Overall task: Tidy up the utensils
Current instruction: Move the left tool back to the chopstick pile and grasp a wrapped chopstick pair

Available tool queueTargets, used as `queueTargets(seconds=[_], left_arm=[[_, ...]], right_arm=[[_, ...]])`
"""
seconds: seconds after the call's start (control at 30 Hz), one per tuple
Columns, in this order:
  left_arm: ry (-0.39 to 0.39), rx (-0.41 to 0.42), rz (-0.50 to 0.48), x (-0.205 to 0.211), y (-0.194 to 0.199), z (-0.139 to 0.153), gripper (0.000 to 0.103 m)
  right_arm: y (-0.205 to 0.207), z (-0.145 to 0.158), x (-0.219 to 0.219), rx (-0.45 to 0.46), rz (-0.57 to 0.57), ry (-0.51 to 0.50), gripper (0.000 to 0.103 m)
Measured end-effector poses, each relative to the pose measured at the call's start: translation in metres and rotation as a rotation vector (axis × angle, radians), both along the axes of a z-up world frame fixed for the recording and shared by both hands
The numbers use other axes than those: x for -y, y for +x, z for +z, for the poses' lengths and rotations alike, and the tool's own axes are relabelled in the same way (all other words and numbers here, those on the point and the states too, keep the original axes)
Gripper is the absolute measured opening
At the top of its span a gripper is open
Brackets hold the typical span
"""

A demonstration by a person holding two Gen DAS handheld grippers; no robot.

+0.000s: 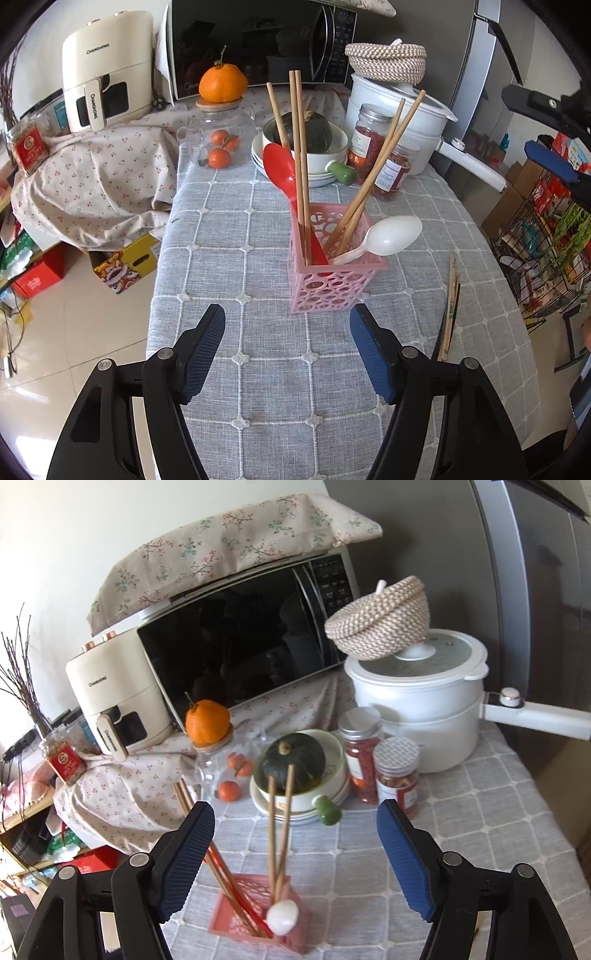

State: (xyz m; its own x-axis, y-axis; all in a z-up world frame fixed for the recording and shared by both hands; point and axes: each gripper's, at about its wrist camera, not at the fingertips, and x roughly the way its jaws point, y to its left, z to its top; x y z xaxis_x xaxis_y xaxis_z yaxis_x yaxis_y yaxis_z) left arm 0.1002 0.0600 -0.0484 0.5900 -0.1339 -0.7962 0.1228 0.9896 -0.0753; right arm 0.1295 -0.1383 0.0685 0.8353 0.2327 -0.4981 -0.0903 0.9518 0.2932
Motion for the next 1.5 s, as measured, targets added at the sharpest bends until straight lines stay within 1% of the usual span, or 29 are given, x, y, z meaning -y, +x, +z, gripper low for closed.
queueTargets(seconds=[0.03, 0.17, 0.3, 0.5, 0.63, 0.8, 1.0, 1.1, 1.13, 1.17, 1.2, 1.27, 1.37, 1.43, 1.47, 1.5], left_arm=[[0.004, -0.001, -0.005, 0.002, -0.001, 0.000, 0.074], [0.013, -0.019, -0.021, 0.009, -0.003, -0.005, 0.076], [0.024, -0.044, -0.038, 0.020, -0.005, -0.011, 0.076], [0.060, -0.070, -0.091, 0.047, -0.010, -0.021, 0.076], [0.096, -0.083, -0.143, 0.071, -0.016, -0.029, 0.076], [0.132, -0.118, -0.218, 0.106, -0.024, -0.041, 0.076], [0.134, -0.165, -0.308, 0.152, -0.026, -0.052, 0.076], [0.106, -0.176, -0.314, 0.169, -0.015, -0.052, 0.074], [0.089, -0.188, -0.310, 0.175, -0.010, -0.053, 0.071], [0.074, -0.201, -0.305, 0.181, -0.003, -0.054, 0.066], [0.062, -0.213, -0.302, 0.187, 0.005, -0.054, 0.063], [0.046, -0.232, -0.298, 0.198, 0.020, -0.056, 0.051], [0.020, -0.249, -0.292, 0.213, 0.043, -0.059, 0.043], [0.004, -0.257, -0.293, 0.223, 0.055, -0.063, 0.039], [0.002, -0.263, -0.297, 0.228, 0.061, -0.066, 0.034], [0.000, -0.275, -0.302, 0.232, 0.067, -0.069, 0.031]], right_arm=[[-0.004, -0.002, 0.006, -0.009, -0.002, -0.008, 0.083], [-0.019, -0.016, 0.031, -0.052, -0.020, -0.051, 0.086], [-0.033, -0.031, 0.050, -0.090, -0.038, -0.087, 0.091], [-0.048, -0.057, 0.071, -0.162, -0.084, -0.146, 0.092], [-0.052, -0.071, 0.088, -0.232, -0.126, -0.174, 0.093], [-0.057, -0.085, 0.114, -0.313, -0.145, -0.150, 0.093], [-0.055, -0.109, 0.145, -0.438, -0.162, -0.099, 0.093], [-0.051, -0.122, 0.159, -0.498, -0.158, -0.094, 0.093], [-0.050, -0.126, 0.162, -0.517, -0.157, -0.108, 0.093], [-0.049, -0.131, 0.165, -0.536, -0.159, -0.129, 0.093], [-0.048, -0.135, 0.167, -0.551, -0.165, -0.151, 0.093], [-0.047, -0.143, 0.171, -0.574, -0.170, -0.180, 0.093], [-0.048, -0.149, 0.175, -0.597, -0.146, -0.192, 0.093], [-0.049, -0.151, 0.177, -0.604, -0.138, -0.192, 0.093], [-0.050, -0.152, 0.179, -0.613, -0.135, -0.195, 0.093], [-0.050, -0.152, 0.180, -0.622, -0.133, -0.199, 0.093]])
